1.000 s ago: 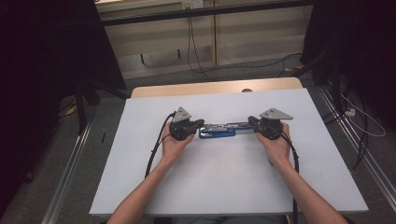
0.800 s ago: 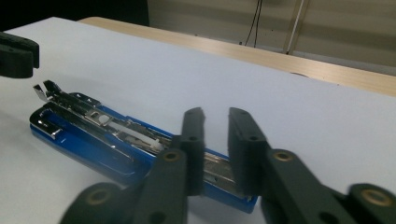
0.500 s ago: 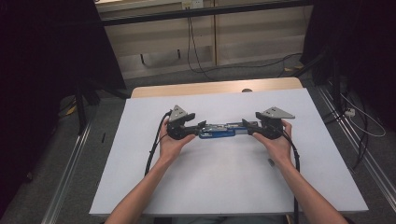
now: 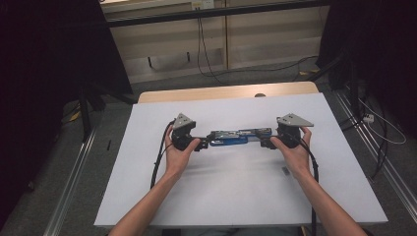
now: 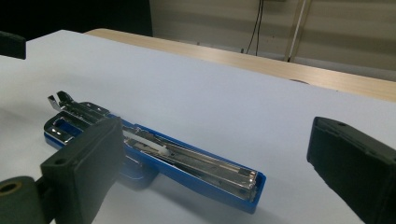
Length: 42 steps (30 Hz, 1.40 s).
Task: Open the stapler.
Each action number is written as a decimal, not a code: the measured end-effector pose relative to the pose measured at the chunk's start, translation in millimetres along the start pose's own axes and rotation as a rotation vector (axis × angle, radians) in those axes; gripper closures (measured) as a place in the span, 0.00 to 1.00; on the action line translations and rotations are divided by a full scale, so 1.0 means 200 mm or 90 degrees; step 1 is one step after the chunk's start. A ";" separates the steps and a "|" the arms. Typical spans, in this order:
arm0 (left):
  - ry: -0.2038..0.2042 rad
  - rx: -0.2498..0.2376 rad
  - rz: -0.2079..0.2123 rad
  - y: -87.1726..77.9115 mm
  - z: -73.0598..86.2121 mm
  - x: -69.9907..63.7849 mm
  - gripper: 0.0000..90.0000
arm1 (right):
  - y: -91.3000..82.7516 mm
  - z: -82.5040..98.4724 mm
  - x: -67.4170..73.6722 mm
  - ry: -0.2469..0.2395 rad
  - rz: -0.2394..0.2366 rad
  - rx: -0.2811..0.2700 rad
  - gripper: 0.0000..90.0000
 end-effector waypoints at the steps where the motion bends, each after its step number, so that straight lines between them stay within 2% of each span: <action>1: 0.015 0.002 -0.006 -0.01 0.00 0.00 0.04 | -0.01 0.00 0.00 -0.001 0.003 0.000 0.05; 3: 0.040 0.000 -0.019 -0.04 0.00 0.02 0.04 | -0.02 0.01 -0.01 0.000 0.006 -0.004 0.05; 5: 0.013 -0.007 -0.015 -0.08 0.01 0.01 0.04 | -0.04 0.01 -0.02 -0.002 0.009 -0.005 0.05; 6: 0.012 -0.008 -0.011 -0.09 0.01 0.00 0.04 | -0.05 0.02 -0.02 -0.001 0.010 -0.004 0.04; 8: 0.029 0.003 -0.030 -0.12 0.02 -0.01 0.04 | -0.06 0.04 -0.02 -0.006 0.013 -0.001 0.03; 10: 0.036 0.000 -0.043 -0.16 0.04 0.00 0.04 | -0.08 0.04 -0.03 -0.007 0.016 -0.006 0.04; 14: 0.034 0.011 -0.043 -0.21 0.09 0.02 0.04 | -0.13 0.05 -0.04 -0.006 0.022 -0.012 0.04; 18: 0.037 0.033 -0.073 -0.25 0.13 0.03 0.04 | -0.17 0.07 -0.06 -0.003 0.029 -0.011 0.04; 19: 0.041 0.036 -0.072 -0.27 0.14 0.02 0.04 | -0.18 0.08 -0.07 -0.004 0.029 -0.010 0.03; 24: 0.039 0.018 -0.084 -0.34 0.14 0.00 0.04 | -0.22 0.08 -0.09 -0.002 0.036 -0.014 0.03; 25: 0.033 0.014 -0.092 -0.35 0.14 0.01 0.04 | -0.23 0.09 -0.09 -0.003 0.036 -0.016 0.03; 26: 0.015 0.003 -0.089 -0.36 0.14 0.01 0.04 | -0.24 0.09 -0.09 -0.001 0.037 -0.017 0.03; 28: -0.001 -0.001 -0.075 -0.39 0.16 0.01 0.04 | -0.25 0.09 -0.09 0.003 0.038 -0.017 0.03; 33: -0.003 -0.016 -0.085 -0.48 0.18 0.01 0.05 | -0.30 0.08 -0.10 0.020 0.028 -0.021 0.03; 36: 0.003 -0.017 -0.095 -0.53 0.19 0.01 0.05 | -0.32 0.09 -0.11 0.018 0.031 -0.021 0.03; 38: 0.000 -0.001 -0.091 -0.57 0.20 -0.01 0.05 | -0.34 0.11 -0.11 0.015 0.029 -0.016 0.03; 40: -0.001 -0.012 -0.085 -0.62 0.20 -0.04 0.05 | -0.35 0.13 -0.10 0.014 0.028 -0.011 0.04; 42: 0.008 -0.025 -0.093 -0.66 0.20 -0.06 0.05 | -0.37 0.14 -0.11 0.014 0.029 -0.013 0.04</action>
Point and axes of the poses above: each handheld gripper's, and its own axes: y roughly forward along the jaws, z roughly out of its underside, x roughly to its left, the point moved 8 cm from there along y, roughly forward along the jaws, and after that the axes turned 12 degrees about z, right-handed, at the moved point
